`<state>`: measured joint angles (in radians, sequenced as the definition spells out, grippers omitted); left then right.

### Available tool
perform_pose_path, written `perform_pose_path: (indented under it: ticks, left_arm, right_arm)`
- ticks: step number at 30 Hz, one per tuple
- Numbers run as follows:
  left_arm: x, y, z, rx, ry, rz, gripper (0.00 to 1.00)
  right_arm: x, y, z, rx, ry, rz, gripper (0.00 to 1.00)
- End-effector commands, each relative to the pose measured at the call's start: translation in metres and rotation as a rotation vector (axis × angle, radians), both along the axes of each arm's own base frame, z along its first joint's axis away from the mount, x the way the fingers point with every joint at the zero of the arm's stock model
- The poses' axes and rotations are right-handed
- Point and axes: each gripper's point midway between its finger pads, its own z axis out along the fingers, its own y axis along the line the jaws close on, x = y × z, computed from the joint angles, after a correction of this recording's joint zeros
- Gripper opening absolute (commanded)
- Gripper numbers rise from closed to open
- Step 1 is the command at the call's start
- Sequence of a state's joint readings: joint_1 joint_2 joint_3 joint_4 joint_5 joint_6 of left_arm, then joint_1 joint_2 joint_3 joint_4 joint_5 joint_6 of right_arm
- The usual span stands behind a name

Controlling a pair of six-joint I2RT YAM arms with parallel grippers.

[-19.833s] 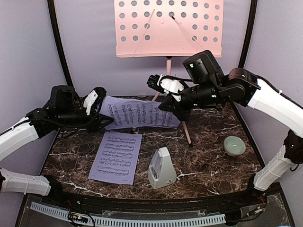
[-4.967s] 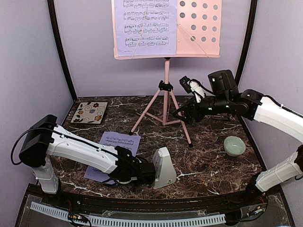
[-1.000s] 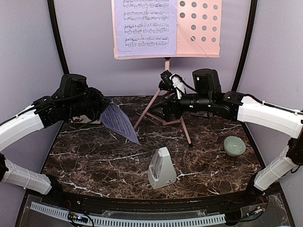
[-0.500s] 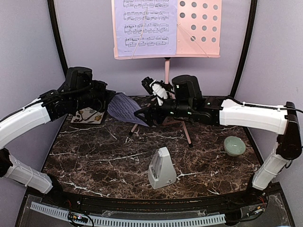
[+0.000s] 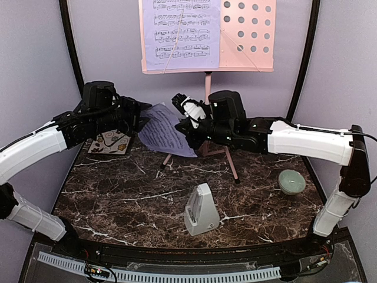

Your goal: Set up the instrument practice props

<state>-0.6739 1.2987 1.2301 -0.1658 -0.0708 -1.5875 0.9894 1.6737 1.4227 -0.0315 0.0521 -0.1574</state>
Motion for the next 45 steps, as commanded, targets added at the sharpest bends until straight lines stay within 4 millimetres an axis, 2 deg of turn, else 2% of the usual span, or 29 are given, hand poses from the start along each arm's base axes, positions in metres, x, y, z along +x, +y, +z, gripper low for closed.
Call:
perform_pose_path:
  ticks: [1, 2, 3, 4, 6, 8, 11, 14, 17, 21, 24, 28, 35, 43, 45]
  left_arm:
    - [0.006, 0.01, 0.011, 0.109, -0.104, -0.164, 0.71]
    - [0.006, 0.017, 0.013, 0.159, -0.136, -0.186, 0.79]
    - [0.007, 0.023, 0.017, 0.208, -0.177, -0.205, 0.85]
    - [0.008, 0.029, 0.022, 0.262, -0.222, -0.222, 0.9]
    - [0.007, 0.035, 0.031, 0.368, -0.316, -0.275, 0.98]
    - [0.005, 0.03, 0.044, 0.464, -0.454, -0.363, 0.99]
    - [-0.007, 0.012, 0.055, 0.589, -0.651, -0.55, 0.99]
    - [-0.02, 0.004, 0.056, 0.705, -0.808, -0.679, 0.99]
    - [-0.033, 0.007, 0.057, 0.809, -0.949, -0.731, 0.97]
    - [-0.055, 0.002, 0.047, 0.903, -1.081, -0.869, 0.97]
    - [-0.07, -0.01, 0.027, 1.005, -1.141, -1.005, 0.97]
    - [-0.083, -0.027, 0.004, 1.058, -1.181, -1.141, 0.92]
    - [-0.084, -0.039, -0.003, 1.042, -1.245, -1.186, 0.83]
    - [-0.1, -0.063, 0.002, 0.986, -1.315, -1.241, 0.54]
    - [-0.102, -0.066, 0.002, 0.978, -1.31, -1.242, 0.44]
  right_arm:
    - [-0.01, -0.016, 0.044, 0.014, -0.037, 0.04, 0.0]
    - [-0.01, -0.019, 0.041, -0.003, -0.019, 0.051, 0.0]
    - [-0.017, -0.027, 0.053, 0.007, -0.014, 0.074, 0.0]
    - [-0.019, -0.033, 0.055, 0.003, -0.003, 0.082, 0.0]
    - [-0.02, -0.043, 0.057, -0.015, 0.014, 0.098, 0.0]
    - [-0.023, -0.053, 0.06, -0.039, 0.028, 0.111, 0.0]
    - [-0.028, -0.063, 0.061, -0.079, 0.062, 0.142, 0.0]
    - [-0.034, -0.07, 0.062, -0.098, 0.095, 0.156, 0.0]
    - [-0.039, -0.073, 0.061, -0.125, 0.14, 0.173, 0.0]
    - [-0.048, -0.077, 0.052, -0.154, 0.193, 0.192, 0.0]
    - [-0.054, -0.079, 0.054, -0.147, 0.214, 0.207, 0.0]
    - [-0.058, -0.078, 0.054, -0.151, 0.245, 0.222, 0.0]
    - [-0.065, -0.075, 0.053, -0.158, 0.289, 0.261, 0.0]
    - [-0.066, -0.07, 0.054, -0.158, 0.309, 0.277, 0.0]
    - [-0.066, -0.07, 0.056, -0.152, 0.306, 0.28, 0.0]
